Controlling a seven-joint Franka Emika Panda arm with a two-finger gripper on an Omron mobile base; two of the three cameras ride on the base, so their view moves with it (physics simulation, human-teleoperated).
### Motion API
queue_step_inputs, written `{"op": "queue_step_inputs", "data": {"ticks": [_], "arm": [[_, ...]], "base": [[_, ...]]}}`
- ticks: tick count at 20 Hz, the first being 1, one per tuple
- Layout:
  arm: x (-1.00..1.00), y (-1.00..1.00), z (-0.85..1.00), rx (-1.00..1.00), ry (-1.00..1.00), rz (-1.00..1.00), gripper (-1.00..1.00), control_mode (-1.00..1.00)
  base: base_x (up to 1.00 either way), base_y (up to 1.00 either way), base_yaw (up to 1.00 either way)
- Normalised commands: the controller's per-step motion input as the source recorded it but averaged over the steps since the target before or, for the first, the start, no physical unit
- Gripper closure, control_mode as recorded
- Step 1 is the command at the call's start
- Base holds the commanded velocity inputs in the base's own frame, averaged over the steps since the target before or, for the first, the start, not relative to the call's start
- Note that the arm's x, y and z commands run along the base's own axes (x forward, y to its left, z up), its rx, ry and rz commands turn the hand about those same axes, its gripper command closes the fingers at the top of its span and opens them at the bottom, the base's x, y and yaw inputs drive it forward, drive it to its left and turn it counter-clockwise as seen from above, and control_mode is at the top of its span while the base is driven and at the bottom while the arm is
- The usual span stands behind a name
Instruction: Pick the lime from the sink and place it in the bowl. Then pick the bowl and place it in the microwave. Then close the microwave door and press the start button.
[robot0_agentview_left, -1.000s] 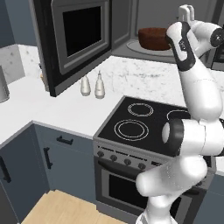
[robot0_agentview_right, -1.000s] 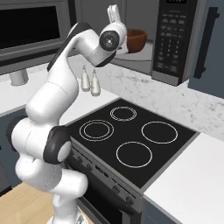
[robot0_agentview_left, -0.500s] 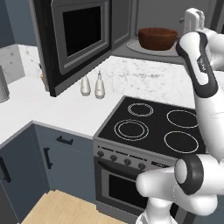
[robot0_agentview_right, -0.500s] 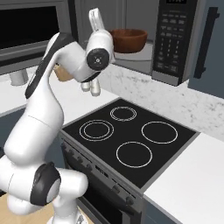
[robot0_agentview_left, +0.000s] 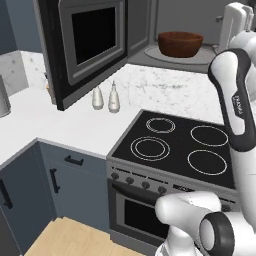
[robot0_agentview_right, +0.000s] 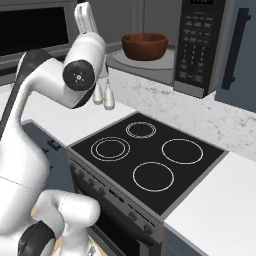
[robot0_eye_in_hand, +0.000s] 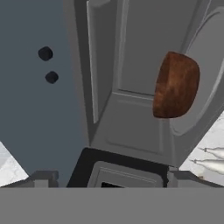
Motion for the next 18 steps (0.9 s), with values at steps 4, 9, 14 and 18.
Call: {"op": "queue_step_inputs", "data": {"ticks": [4,9,14,18], "arm": [[-1.00,0.54,0.00,0.12,0.00,0.00,-1.00,-1.00],[-1.00,0.72,0.00,0.15,0.00,0.00,-1.00,-1.00],[-0.99,0.92,0.00,0.11,0.00,0.00,-1.00,-1.00],[-0.83,0.96,-0.01,0.07,0.00,-0.05,-1.00,-1.00]], "base": [[0.00,0.00,0.00],[0.00,0.00,0.00],[0.00,0.00,0.00],[0.00,0.00,0.00]]}}
